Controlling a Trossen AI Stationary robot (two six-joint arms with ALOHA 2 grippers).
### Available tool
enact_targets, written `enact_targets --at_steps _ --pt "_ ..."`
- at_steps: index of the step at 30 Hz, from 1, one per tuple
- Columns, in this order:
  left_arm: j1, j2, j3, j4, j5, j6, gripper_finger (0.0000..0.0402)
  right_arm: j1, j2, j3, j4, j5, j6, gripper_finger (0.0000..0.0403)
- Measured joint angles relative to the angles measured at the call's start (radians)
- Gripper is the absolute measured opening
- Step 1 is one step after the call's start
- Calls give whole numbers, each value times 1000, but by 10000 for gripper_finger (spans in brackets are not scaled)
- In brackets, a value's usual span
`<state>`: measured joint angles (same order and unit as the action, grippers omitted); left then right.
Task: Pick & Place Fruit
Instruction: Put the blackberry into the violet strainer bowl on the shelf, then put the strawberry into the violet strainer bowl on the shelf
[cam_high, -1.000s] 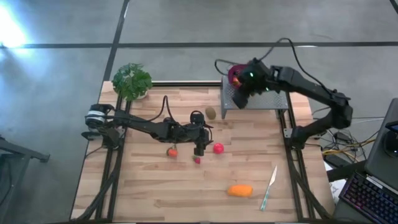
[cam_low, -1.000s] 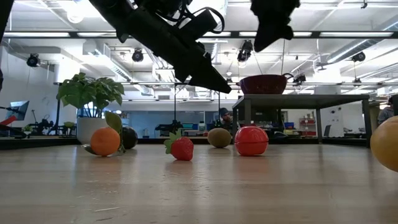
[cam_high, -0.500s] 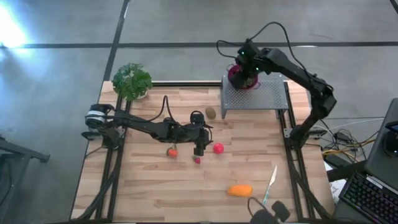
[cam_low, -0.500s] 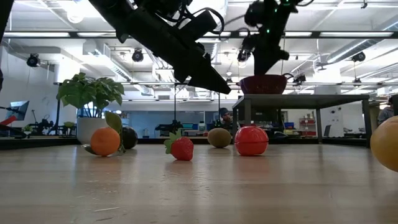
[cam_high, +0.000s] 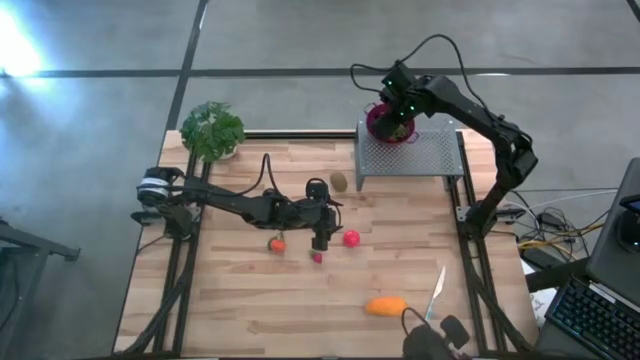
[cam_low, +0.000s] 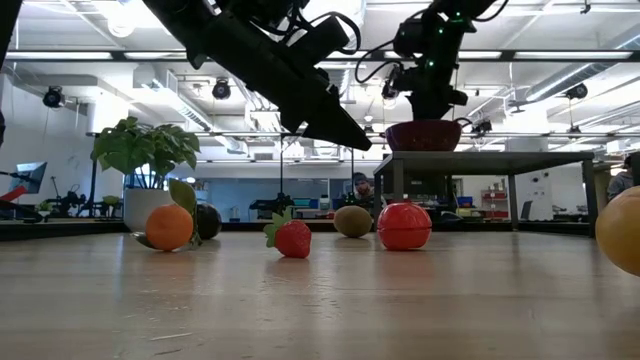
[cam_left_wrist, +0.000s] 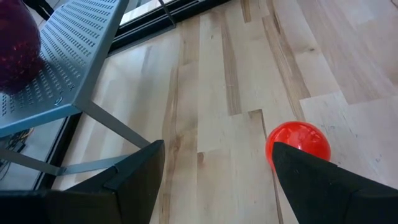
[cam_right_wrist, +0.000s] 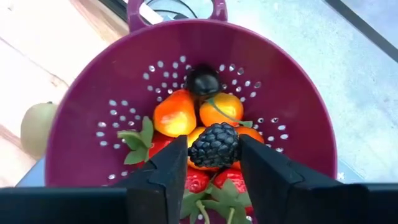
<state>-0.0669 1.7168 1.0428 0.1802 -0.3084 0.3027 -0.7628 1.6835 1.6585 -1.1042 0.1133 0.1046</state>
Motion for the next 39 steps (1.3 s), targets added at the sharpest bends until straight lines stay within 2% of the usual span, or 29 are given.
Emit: enact_targets --at_steps 8,14,20,28,39 --pt "0 0 0 0 0 0 300 -2 0 0 0 2 1 198" --pt "0 0 0 -1 0 0 300 -1 -17 36 -41 2 -8 219" --pt "0 0 0 -3 0 0 300 24 -45 105 -135 3 -12 211" --pt "0 0 -1 -26 0 -1 300 109 -134 106 -242 2 6 189" --pt "0 0 -2 -49 0 -9 300 306 -258 91 -279 2 93 171"
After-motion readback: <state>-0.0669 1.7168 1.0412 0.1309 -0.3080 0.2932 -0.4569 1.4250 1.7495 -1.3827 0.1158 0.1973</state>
